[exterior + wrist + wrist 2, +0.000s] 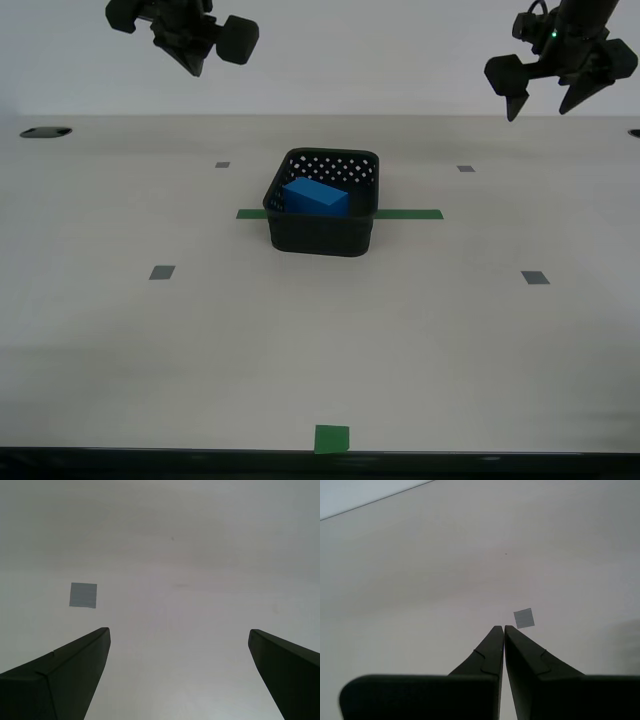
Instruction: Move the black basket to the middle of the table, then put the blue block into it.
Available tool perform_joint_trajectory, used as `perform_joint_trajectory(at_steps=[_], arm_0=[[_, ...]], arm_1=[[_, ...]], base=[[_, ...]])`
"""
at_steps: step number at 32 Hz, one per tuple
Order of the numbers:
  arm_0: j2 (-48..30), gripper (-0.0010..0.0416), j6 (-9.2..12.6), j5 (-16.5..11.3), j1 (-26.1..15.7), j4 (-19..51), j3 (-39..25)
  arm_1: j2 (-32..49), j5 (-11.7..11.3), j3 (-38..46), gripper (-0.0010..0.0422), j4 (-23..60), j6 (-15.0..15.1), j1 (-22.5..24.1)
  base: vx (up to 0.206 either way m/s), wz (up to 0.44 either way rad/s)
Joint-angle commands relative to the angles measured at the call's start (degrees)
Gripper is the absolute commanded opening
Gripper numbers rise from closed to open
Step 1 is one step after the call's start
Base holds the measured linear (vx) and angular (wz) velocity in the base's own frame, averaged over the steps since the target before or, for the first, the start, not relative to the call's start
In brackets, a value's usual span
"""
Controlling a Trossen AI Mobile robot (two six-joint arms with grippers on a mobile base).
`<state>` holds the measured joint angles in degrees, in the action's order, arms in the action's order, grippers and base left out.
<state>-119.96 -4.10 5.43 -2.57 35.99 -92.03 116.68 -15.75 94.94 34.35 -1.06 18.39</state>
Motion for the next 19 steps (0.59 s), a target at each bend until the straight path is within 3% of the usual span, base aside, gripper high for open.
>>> perform_joint_trajectory(at_steps=[1, 19], arm_0=[[0.0, 0.0385, 0.11, 0.04, -0.04, -0.02, -0.04], [0.0, 0.0385, 0.11, 0.04, -0.04, -0.04, -0.04]], arm_1=[[-0.02, -0.07, -0.02, 0.0, 0.0, 0.17, 0.02], [-0.02, -0.09, -0.02, 0.0, -0.02, 0.17, 0.02]], base=[[0.0, 0.0], [0.0, 0.0]])
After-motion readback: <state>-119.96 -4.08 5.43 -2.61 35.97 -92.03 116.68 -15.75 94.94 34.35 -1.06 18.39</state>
